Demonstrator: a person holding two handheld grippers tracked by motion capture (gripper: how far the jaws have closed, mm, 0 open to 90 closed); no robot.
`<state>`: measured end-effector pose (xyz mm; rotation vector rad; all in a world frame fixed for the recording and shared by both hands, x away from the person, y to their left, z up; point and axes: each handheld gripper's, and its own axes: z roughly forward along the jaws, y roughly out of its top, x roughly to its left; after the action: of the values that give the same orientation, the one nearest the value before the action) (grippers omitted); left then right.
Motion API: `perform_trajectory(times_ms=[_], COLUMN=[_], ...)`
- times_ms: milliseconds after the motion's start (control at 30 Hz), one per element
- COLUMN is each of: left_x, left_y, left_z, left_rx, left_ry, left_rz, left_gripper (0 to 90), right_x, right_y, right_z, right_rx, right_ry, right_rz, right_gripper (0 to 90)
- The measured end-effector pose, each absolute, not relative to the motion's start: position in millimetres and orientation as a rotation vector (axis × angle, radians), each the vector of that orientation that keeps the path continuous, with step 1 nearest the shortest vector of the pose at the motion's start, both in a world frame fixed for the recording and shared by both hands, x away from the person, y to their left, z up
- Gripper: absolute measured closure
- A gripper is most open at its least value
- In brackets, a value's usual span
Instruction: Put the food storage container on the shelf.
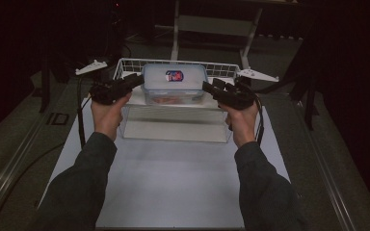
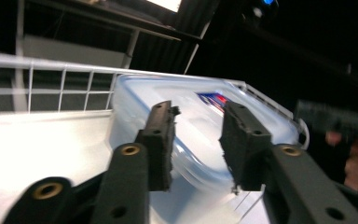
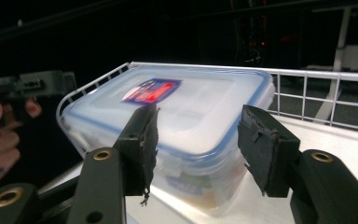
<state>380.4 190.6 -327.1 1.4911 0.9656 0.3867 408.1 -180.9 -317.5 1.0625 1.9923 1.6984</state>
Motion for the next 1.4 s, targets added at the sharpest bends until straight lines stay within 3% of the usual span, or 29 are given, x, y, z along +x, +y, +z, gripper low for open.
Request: perform_trajectory(times_ms=[233, 567, 1000, 1267, 1400], left_x=[367, 387, 363, 323, 305], left_y=[173, 152, 157, 168, 178], left_z=[-341, -358, -349, -358, -370], left_rx=[1.788, 1.885, 1.899, 1.958, 1.960], left_ry=[0.881, 0.945, 0.884, 0.888, 0.898], left_rz=[0.482, 0.514, 0.455, 0.559, 0.550], left_gripper=[83.9, 83.1, 53.0, 40.0, 36.7], right_x=[389, 373, 351, 330, 315], right_y=[-181, -181, -192, -206, -212], right_z=[-319, -332, -357, -369, -379], right_rx=[0.951, 0.892, 0.887, 0.881, 0.865], right_ry=[2.073, 2.143, 2.229, 2.269, 2.262], right_rz=[1.635, 1.576, 1.444, 1.280, 1.240], right_gripper=[47.3, 46.1, 42.2, 30.3, 25.0])
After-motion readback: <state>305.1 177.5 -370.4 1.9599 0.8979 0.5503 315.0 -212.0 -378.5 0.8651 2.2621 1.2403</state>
